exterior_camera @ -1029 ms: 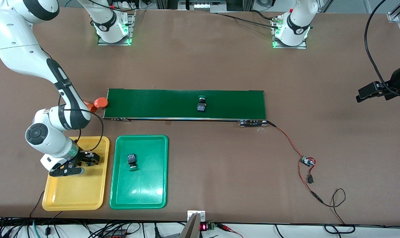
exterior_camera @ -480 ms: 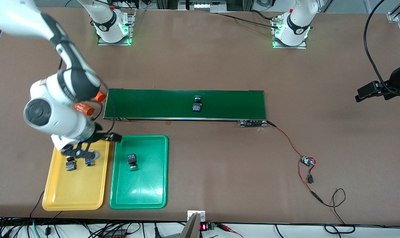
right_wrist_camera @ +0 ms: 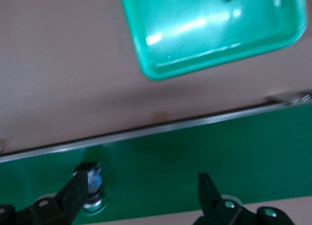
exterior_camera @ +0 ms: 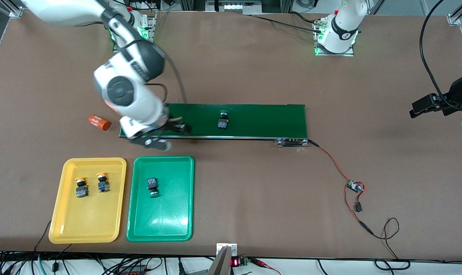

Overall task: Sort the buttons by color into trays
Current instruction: 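Move the right gripper to the blue button on the belt and grasp it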

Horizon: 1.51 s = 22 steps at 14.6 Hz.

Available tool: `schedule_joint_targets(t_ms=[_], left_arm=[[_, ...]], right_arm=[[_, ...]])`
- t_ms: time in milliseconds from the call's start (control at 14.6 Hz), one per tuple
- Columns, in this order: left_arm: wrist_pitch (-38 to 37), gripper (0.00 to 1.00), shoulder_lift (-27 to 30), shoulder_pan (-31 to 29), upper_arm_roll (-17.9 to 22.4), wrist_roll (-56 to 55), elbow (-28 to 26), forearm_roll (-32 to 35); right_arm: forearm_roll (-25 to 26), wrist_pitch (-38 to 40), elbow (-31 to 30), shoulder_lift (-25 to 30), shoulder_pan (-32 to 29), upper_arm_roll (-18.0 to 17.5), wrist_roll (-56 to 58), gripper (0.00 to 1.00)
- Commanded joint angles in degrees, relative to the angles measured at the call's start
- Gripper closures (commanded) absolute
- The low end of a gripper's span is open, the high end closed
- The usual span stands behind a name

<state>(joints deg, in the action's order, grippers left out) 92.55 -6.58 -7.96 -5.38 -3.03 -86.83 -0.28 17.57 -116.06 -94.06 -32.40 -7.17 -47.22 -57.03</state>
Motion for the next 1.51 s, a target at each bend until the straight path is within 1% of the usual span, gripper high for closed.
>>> schedule_joint_targets(t_ms=[0,206,412,549,686,1029,1097,1166,1303,1372,1440], left_arm=[[-0.26,0.00,0.43,-0.21,0.20,0.66,0.25,-0.86],[-0.17,0.00,0.43,-0.30,0.20,0.66,0.25,-0.77],[-0.17,0.00,0.34,-0.39,0.20,0.66,0.25,-0.77],[-0.17,0.00,0.34,-0.39,0.28,0.66,0.25,-0.77],[-0.17,0.00,0.34,-0.39,0.28,0.66,0.25,-0.77],[-0.17,0.00,0.34,-0.39,0.28,0.66,0.25,-0.77],[-0.17,0.00,0.34,-0.39,0.28,0.57,0.25,-0.77],[-0.17,0.00,0.34,-0.39,0.28,0.57,0.25,-0.77],[-0.17,0.00,0.34,-0.39,0.28,0.57,0.25,-0.77],[-0.26,0.00,0.34,-0.39,0.28,0.57,0.25,-0.77],[-0.26,0.00,0.34,-0.39,0.28,0.66,0.25,-0.77]], right_arm=[[2.89,-5.91,-5.93,1.37,3.04,0.38,-5.53,0.00],[7.02,-12.16,-11.39,0.93,4.10,0.55,-9.05,0.00],[7.74,-13.22,-12.20,0.14,5.23,0.82,-10.72,0.00],[9.84,-15.41,-12.11,-1.26,6.64,2.04,-13.88,0.00],[12.30,-17.17,-11.85,-2.49,9.27,4.50,-16.17,0.00],[12.48,-22.01,-11.32,-5.13,14.46,11.09,-16.80,0.00],[12.48,-22.71,-11.32,-5.39,15.08,12.06,-16.80,0.08],[13.09,-23.24,-11.23,-5.48,15.43,12.50,-16.62,0.26],[14.07,-23.16,-10.88,-5.66,15.26,12.51,-16.36,0.73],[14.07,-22.98,-10.18,-5.66,15.09,12.51,-15.75,0.90],[14.07,-22.63,-9.22,-5.57,14.65,12.51,-15.48,0.98]])
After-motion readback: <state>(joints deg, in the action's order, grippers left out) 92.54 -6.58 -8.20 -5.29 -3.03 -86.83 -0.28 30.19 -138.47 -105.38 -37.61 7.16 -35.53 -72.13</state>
